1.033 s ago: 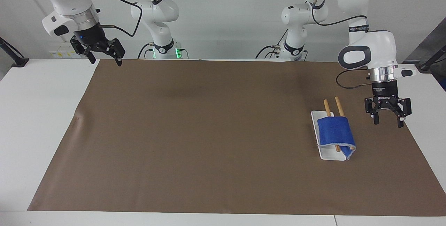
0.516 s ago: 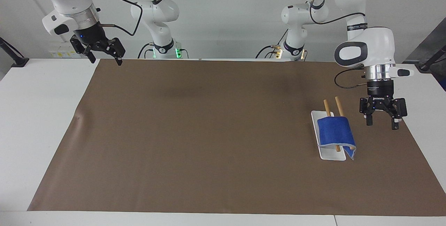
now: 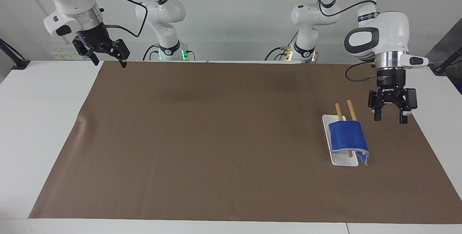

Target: Right arm passes towel to left arm to hang

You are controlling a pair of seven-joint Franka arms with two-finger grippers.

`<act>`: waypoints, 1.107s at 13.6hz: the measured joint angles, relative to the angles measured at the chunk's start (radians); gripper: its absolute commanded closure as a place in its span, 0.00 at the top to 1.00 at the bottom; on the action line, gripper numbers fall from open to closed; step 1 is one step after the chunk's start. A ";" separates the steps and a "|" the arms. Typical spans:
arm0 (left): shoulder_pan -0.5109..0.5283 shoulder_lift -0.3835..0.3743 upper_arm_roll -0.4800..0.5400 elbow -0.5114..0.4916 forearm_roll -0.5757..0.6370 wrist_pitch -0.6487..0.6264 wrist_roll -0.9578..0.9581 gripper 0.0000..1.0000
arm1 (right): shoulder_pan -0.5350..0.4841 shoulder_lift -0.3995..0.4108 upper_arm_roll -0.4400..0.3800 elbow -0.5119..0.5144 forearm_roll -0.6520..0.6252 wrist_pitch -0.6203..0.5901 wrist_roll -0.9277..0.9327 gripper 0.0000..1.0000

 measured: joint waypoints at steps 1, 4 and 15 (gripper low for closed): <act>0.000 -0.014 -0.001 0.000 0.031 -0.022 0.010 1.00 | 0.000 0.000 0.000 0.000 0.000 0.000 0.000 1.00; -0.008 -0.031 -0.011 0.016 0.261 -0.163 0.012 1.00 | 0.000 0.000 0.000 0.000 0.000 0.000 0.000 1.00; -0.010 -0.001 -0.014 0.354 0.573 -0.935 0.863 1.00 | 0.000 0.000 0.000 0.000 0.000 0.000 0.000 1.00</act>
